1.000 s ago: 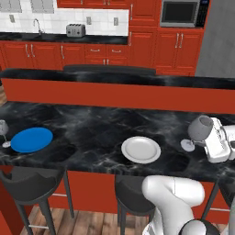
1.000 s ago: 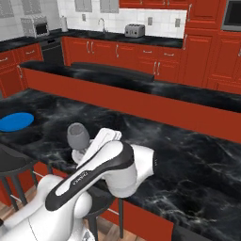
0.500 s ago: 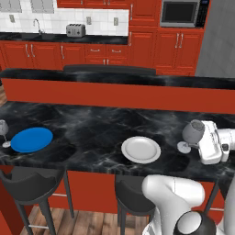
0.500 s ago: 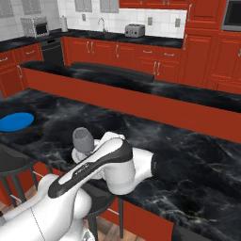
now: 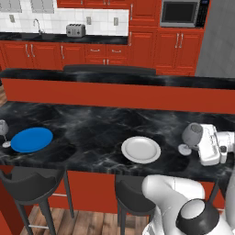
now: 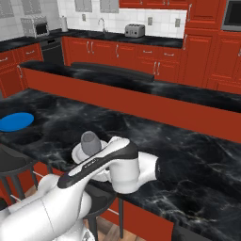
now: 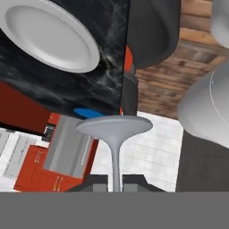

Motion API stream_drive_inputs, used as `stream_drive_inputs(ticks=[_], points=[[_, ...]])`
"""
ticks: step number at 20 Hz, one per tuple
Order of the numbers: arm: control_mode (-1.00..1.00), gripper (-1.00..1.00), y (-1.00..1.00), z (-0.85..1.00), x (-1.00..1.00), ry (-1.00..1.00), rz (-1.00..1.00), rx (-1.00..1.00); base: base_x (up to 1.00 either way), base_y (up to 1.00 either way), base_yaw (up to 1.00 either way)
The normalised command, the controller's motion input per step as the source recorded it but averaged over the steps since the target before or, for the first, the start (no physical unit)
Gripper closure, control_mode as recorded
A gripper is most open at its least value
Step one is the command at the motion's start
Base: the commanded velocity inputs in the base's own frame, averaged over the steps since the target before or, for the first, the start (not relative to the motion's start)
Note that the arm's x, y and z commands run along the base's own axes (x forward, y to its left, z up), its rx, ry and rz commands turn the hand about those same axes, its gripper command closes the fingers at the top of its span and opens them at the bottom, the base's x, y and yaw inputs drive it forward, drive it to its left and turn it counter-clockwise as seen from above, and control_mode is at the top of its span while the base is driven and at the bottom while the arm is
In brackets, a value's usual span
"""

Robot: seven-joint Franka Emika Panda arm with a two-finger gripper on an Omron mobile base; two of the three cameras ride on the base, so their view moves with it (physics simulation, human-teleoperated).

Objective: Retrieve the wine glasses from the counter and place one next to each plate.

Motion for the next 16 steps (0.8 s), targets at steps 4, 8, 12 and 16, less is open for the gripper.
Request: stream_drive_inputs(ticks=[4,8,12,16], points=[[-1.0,1.0,0.0,-0.35,0.21,0.08,-0.07,-0.04,0.0,0.0,0.0],[-1.0,1.0,-0.11,-0.33,0.02,0.0,-0.04,-0.07,0.0,0.0,0.0],[-1.0,1.0,-0.2,-0.33,0.06,0.0,-0.02,-0.01,0.0,0.0,0.0],[-1.0,1.0,-0.17,-0.31,0.12,0.0,0.0,0.0,0.0,0.0,0.0]])
